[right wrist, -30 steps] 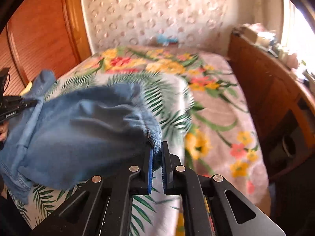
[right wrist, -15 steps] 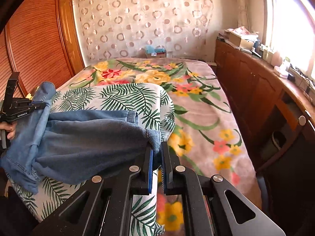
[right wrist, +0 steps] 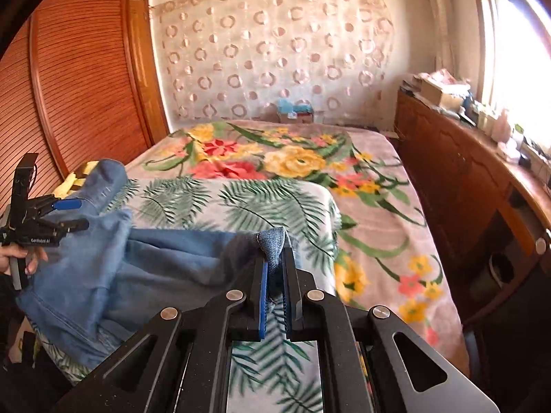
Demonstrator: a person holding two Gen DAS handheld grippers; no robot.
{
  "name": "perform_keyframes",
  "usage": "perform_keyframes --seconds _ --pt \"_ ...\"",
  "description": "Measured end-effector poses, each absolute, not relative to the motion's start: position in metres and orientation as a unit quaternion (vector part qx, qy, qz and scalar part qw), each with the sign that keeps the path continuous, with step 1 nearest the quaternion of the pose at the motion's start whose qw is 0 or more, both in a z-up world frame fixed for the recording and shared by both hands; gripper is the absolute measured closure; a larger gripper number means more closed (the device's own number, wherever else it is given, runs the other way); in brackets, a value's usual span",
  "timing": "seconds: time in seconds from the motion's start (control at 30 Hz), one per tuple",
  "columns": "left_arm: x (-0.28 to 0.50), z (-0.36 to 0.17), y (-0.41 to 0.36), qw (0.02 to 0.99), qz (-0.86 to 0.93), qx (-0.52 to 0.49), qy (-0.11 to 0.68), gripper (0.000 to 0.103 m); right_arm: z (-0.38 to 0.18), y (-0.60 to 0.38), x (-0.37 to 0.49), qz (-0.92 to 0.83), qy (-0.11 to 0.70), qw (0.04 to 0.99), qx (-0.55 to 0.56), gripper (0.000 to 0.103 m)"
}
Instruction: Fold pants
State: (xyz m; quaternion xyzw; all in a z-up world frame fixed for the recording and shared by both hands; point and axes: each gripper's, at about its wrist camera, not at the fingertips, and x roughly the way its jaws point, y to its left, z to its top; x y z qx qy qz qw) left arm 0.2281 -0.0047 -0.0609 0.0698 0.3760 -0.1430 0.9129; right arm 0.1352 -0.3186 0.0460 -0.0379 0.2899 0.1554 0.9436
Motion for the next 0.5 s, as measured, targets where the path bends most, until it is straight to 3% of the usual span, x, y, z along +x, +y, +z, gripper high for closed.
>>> perform_keyframes --seconds 0.5 --pt "0.141 -0.024 0.052 0.941 -0.115 0.049 0.314 0.021 0.089 -0.193 0.085 0.295 0.224 0.925 -0.086 0.096"
